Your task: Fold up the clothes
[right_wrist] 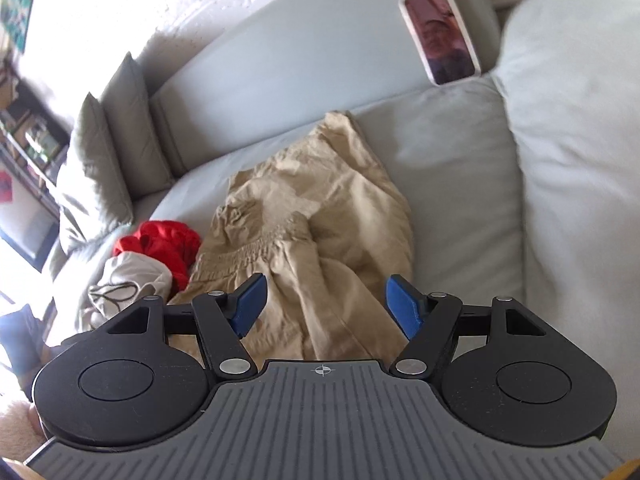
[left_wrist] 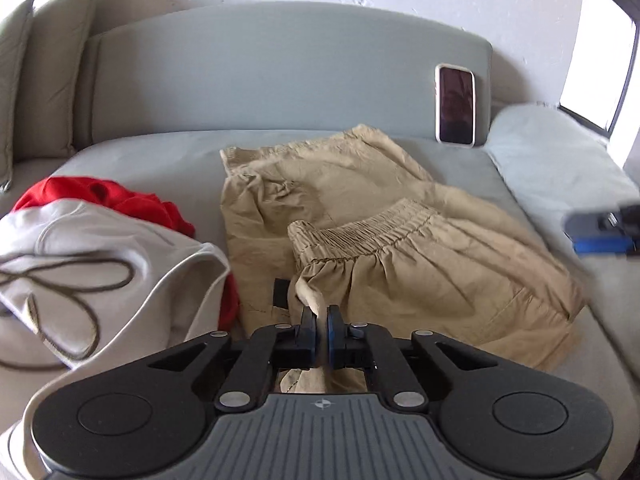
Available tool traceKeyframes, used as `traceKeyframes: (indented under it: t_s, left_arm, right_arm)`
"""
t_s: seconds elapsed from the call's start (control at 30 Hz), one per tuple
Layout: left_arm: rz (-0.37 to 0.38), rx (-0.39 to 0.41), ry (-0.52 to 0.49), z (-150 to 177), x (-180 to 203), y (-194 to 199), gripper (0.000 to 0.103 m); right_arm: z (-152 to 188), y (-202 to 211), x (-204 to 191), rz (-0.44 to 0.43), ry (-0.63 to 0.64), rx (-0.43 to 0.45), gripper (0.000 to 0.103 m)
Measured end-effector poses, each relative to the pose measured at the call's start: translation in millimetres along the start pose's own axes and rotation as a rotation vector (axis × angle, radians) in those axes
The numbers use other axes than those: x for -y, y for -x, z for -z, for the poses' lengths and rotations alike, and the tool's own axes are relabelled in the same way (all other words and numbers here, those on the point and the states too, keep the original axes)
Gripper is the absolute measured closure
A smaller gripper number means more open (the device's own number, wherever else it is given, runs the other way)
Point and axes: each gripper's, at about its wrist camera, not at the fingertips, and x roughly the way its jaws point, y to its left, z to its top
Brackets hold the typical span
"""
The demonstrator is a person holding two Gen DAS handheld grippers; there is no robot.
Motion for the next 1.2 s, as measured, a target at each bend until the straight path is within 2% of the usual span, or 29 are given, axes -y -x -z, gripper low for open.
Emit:
traceKeyframes:
  t_s: [0.1, 0.17, 0.2, 0.23, 0.27, 0.43, 0.47, 0.5, 0.53, 0.57, 0.6, 0.63, 0.7, 0.77, 0.87, 0.97, 1.1, 1.2]
  left_arm:
    - [-0.008, -0.009, -0.024, -3, 3, -5, 0.097]
    - [-0.005, -0.009, -0.03, -3, 1, -6, 0.097]
    - [-0.001, -0.009, -0.036, -3, 0, -6, 0.097]
    - [0.001, -0.009, -0.041, -2, -1, -6, 0.097]
    - [-0.009, -0.025, -0.041, -2, -1, -9, 0.096]
    - [-0.123, -0.107, -0.083, -3, 12, -27, 0.087]
    - [-0.136, -0.109, -0.079, -7, 15, -21, 0.086]
    - [-0.149, -0.112, -0.076, -11, 17, -15, 0.079]
    - [-0.144, -0.101, -0.05, -15, 16, -3, 0.066]
    - [-0.117, -0.071, 0.0, -17, 13, 14, 0.06]
    - [-0.091, -0.037, 0.058, -19, 8, 34, 0.05]
    - [-0.077, -0.013, 0.12, -18, 2, 53, 0.038]
    - [-0.052, -0.016, 0.269, -14, -13, 79, 0.031]
    - [-0.002, -0.064, 0.439, -5, -28, 89, 0.031]
    - [0.098, -0.158, 0.689, 12, -39, 84, 0.032]
    - [0.158, -0.196, 0.809, 19, -35, 64, 0.032]
    - [0.114, -0.21, 0.881, 27, -34, 34, 0.032]
    - [0.122, -0.214, 0.923, 35, -39, 16, 0.028]
  right_arm:
    - [-12, -32, -19, 0.039, 0.14, -0.028, 0.031]
    - [-13, -55, -26, 0.042, 0.207, -0.077, 0.032]
    - [-12, -66, -28, 0.025, 0.224, -0.117, 0.041]
    - [-9, -75, -29, 0.014, 0.238, -0.156, 0.074]
    - [-6, -81, -30, 0.02, 0.256, -0.182, 0.093]
    - [9, -96, -27, 0.107, 0.237, -0.212, 0.093]
    - [8, -95, -31, 0.121, 0.253, -0.213, 0.093]
    - [6, -91, -34, 0.124, 0.256, -0.212, 0.087]
    - [2, -81, -35, 0.112, 0.24, -0.207, 0.069]
    - [-2, -67, -34, 0.093, 0.208, -0.192, 0.06]
    - [-5, -48, -30, 0.064, 0.165, -0.161, 0.041]
    - [-7, -28, -24, 0.032, 0.114, -0.118, 0.028]
    - [-8, 11, -5, -0.006, -0.014, -0.046, 0.013]
    - [-6, 39, 22, -0.035, -0.182, -0.016, 0.012]
    - [14, 53, 66, -0.127, -0.524, -0.043, 0.012]
    - [41, 46, 86, -0.187, -0.72, -0.064, 0.015]
    - [56, 18, 88, -0.133, -0.725, -0.073, 0.022]
    - [61, -5, 86, -0.139, -0.713, -0.048, 0.025]
